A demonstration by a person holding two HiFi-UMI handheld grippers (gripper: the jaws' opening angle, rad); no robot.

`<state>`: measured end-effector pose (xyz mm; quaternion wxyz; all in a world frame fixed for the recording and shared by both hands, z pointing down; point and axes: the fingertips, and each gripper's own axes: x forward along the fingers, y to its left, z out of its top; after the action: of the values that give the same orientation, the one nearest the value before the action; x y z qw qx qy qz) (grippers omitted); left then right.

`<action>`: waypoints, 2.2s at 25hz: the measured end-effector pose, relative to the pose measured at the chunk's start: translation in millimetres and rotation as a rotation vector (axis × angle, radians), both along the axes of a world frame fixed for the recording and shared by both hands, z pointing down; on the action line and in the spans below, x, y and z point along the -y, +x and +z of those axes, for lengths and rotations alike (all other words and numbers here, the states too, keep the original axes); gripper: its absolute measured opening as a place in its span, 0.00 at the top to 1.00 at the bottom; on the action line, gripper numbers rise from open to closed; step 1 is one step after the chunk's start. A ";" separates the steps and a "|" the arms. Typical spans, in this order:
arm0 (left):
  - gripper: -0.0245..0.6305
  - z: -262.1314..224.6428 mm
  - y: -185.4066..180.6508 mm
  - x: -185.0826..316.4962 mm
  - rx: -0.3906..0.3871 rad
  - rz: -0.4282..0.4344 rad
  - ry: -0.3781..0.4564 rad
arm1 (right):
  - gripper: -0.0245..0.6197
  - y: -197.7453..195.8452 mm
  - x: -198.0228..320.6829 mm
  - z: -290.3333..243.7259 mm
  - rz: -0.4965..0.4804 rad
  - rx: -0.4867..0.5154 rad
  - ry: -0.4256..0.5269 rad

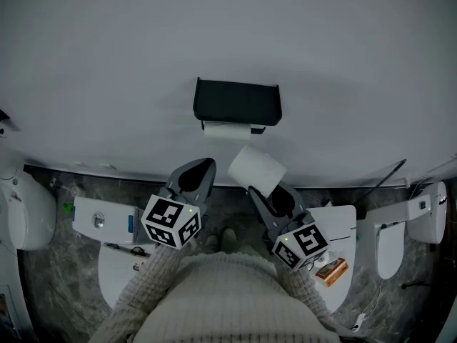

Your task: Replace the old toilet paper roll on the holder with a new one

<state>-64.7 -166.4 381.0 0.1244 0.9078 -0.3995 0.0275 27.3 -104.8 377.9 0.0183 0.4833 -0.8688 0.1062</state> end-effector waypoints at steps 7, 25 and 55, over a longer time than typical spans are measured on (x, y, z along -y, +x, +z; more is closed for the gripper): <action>0.92 -1.6 -4.2 10.5 -0.003 -0.035 0.017 | 0.71 4.7 3.6 2.0 -0.006 -0.001 -0.008; 0.81 -20.2 -10.9 50.5 0.021 -0.075 0.082 | 0.71 19.7 14.7 6.4 0.000 -0.002 -0.020; 0.89 -24.2 16.5 39.7 0.032 0.035 0.128 | 0.71 46.2 10.8 9.2 0.056 0.024 -0.014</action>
<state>-48.2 -206.1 356.8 0.0593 0.9203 -0.3863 0.0187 73.5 -115.6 387.1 0.0083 0.5060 -0.8543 0.1187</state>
